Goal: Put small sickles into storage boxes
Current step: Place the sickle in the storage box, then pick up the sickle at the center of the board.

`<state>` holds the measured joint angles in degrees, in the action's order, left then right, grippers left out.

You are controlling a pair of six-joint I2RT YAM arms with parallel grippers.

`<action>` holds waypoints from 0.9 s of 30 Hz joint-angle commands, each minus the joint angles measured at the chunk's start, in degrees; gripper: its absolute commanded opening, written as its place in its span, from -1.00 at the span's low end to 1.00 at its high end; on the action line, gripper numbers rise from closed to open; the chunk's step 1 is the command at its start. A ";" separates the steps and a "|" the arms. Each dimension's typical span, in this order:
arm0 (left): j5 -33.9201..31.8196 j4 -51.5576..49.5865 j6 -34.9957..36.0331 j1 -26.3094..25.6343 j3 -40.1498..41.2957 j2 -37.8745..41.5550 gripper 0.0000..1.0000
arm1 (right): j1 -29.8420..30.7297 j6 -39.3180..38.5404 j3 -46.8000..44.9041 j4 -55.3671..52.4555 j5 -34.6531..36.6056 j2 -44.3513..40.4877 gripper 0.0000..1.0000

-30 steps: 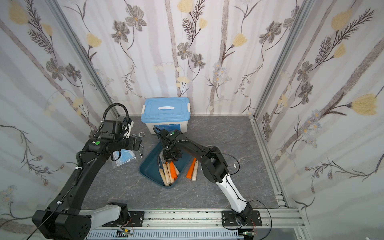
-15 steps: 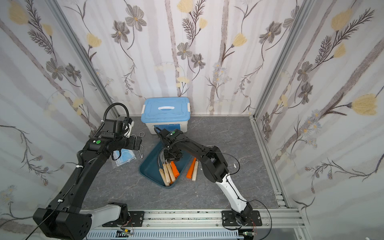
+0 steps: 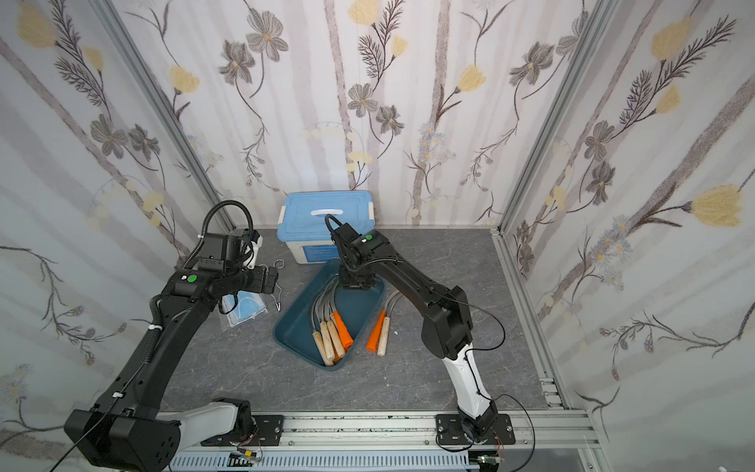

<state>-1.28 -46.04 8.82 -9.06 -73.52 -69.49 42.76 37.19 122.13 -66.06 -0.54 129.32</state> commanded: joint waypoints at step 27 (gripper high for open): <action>5.51 1.33 2.23 -0.26 -2.05 -2.19 1.00 | -3.01 18.23 -55.43 20.79 3.09 -36.49 -0.09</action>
<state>2.50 -45.95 10.37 -9.28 -74.96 -71.33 39.51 52.90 67.99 -49.25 2.90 93.51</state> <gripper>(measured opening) 0.997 0.452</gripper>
